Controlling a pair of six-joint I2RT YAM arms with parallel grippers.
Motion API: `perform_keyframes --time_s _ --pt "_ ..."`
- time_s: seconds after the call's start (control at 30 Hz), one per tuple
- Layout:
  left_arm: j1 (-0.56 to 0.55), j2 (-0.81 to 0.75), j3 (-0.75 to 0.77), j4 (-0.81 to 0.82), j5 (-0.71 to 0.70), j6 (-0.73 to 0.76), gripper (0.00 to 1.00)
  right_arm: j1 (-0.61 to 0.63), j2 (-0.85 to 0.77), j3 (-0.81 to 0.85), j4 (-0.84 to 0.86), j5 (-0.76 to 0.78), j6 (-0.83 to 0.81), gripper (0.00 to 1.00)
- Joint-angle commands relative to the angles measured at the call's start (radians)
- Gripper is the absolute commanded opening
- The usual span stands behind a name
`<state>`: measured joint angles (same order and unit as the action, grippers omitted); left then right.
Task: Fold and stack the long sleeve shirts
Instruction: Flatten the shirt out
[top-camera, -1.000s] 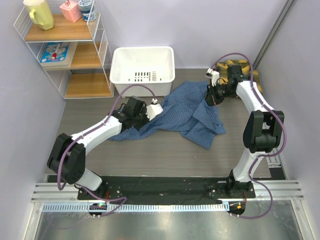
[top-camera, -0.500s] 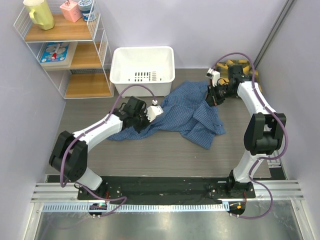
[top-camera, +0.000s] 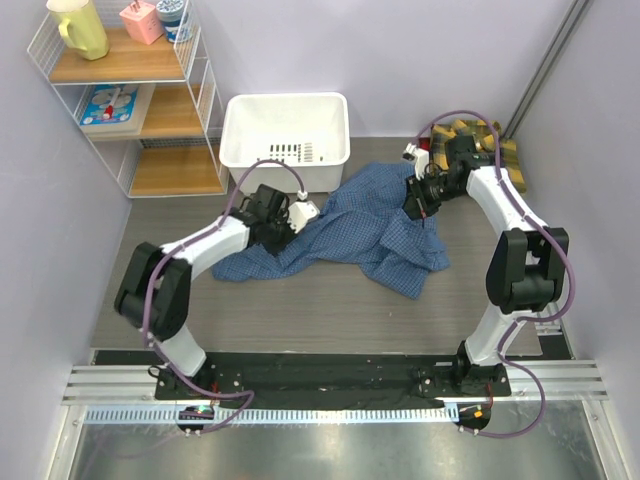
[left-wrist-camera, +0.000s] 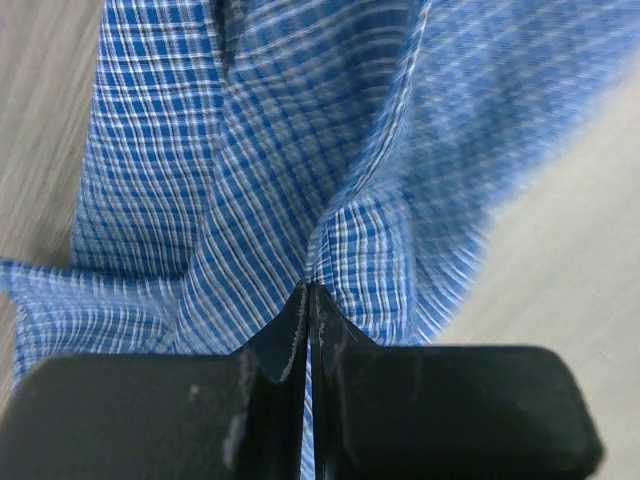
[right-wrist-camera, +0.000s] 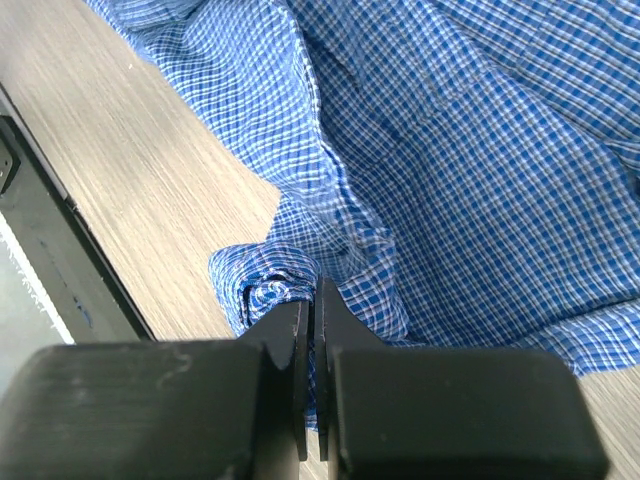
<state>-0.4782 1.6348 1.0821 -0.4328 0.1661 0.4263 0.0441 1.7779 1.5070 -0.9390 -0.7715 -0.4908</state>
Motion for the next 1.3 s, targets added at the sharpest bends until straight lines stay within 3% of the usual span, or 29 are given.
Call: perform_keyframes --time_s 0.0,0.27,0.37,0.4,0.47,0.6,0.87,0.97,1.03,1.1,1.2,1.27 --pt "0.059 0.114 0.074 0.066 -0.022 -0.014 0.0 0.02 -0.031 0.01 0.008 -0.032 0.004 0.01" --pt "0.085 0.132 0.128 -0.004 0.235 -0.033 0.0 0.034 -0.017 -0.001 0.014 -0.032 0.011 0.01" --pt "0.107 0.112 0.147 -0.053 0.354 -0.06 0.13 0.036 -0.012 0.007 0.014 -0.032 0.011 0.01" --pt "0.113 0.109 0.154 -0.07 0.384 -0.069 0.22 0.036 -0.012 0.009 0.014 -0.031 0.011 0.01" --pt "0.115 0.108 0.171 -0.093 0.424 -0.072 0.32 0.037 -0.008 0.01 0.014 -0.031 0.011 0.01" --pt "0.115 0.122 0.179 -0.077 0.398 -0.098 0.49 0.036 -0.002 0.012 0.014 -0.031 0.012 0.01" --pt "0.115 0.171 0.199 -0.092 0.296 -0.06 0.56 0.036 -0.002 0.01 0.012 -0.028 0.015 0.01" --pt "0.113 0.189 0.216 -0.168 0.32 -0.014 0.52 0.036 -0.012 0.001 0.003 -0.014 -0.003 0.01" --pt "0.113 0.171 0.196 -0.207 0.348 0.014 0.27 0.036 -0.02 -0.004 -0.003 -0.006 -0.012 0.01" --pt "0.119 0.122 0.173 -0.248 0.365 0.034 0.1 0.036 -0.037 -0.002 -0.009 0.004 -0.018 0.01" --pt "0.141 0.062 0.154 -0.323 0.395 0.045 0.01 0.036 -0.067 0.005 -0.015 0.018 -0.031 0.01" --pt "0.167 -0.018 0.179 -0.357 0.404 0.046 0.0 0.037 -0.095 0.024 -0.021 0.029 -0.04 0.01"
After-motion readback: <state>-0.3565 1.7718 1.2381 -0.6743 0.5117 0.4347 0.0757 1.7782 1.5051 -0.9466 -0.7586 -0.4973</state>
